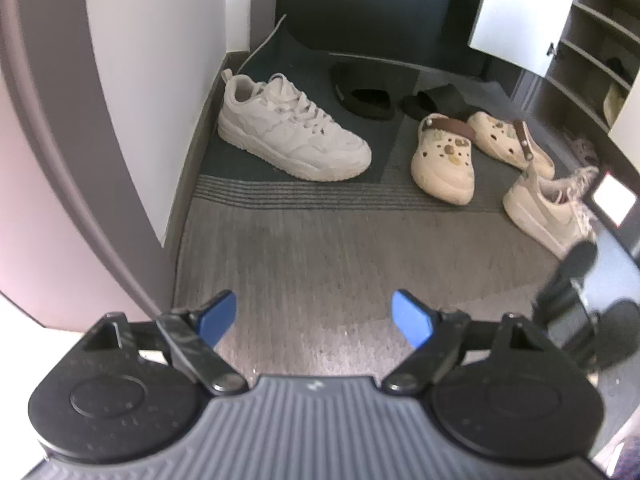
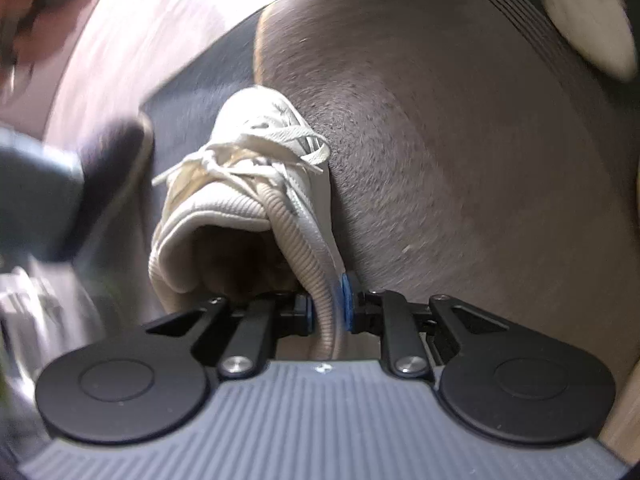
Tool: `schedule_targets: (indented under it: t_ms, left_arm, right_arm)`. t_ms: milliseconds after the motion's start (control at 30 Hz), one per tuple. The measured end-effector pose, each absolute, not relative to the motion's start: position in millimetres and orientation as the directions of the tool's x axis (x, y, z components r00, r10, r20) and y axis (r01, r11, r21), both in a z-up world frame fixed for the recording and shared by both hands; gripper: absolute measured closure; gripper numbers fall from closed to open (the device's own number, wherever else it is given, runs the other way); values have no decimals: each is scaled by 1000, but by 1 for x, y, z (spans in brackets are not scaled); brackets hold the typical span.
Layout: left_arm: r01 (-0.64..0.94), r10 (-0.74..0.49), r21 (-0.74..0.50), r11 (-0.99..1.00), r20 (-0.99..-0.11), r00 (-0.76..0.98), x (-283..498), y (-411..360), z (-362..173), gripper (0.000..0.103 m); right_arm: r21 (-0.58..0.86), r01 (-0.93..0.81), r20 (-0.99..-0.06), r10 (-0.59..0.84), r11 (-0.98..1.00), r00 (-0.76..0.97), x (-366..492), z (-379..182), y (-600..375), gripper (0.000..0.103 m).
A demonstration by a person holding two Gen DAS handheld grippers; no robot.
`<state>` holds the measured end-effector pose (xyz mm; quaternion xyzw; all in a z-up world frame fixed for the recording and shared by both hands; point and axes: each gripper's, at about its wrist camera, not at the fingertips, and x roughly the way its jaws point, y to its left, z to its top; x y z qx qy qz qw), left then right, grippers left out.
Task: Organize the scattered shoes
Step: 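Carry the sneaker with the right tool and lower it onto the floor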
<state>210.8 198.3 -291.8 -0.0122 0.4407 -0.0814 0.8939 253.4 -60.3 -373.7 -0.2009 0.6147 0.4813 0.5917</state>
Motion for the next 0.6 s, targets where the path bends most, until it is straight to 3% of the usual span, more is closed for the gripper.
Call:
schedule_targets:
  t_ms: [167,333,600]
  left_arm:
    - [127,-152,-92,988,-772,617,209,202,-284,17]
    - [102,-142,-100,990,-759,636,212,207,-275,17]
    - [68,-129,-114,991,-711,691,217,213,-257,17]
  right_arm:
    - [512,-609,-845,484,606,-229,232,-371,-85,85]
    - [577,-492,-783,614,653,-103,217,-353,-97,85]
    - [551,-357,-771,624,754,130,212,-339,-71,85]
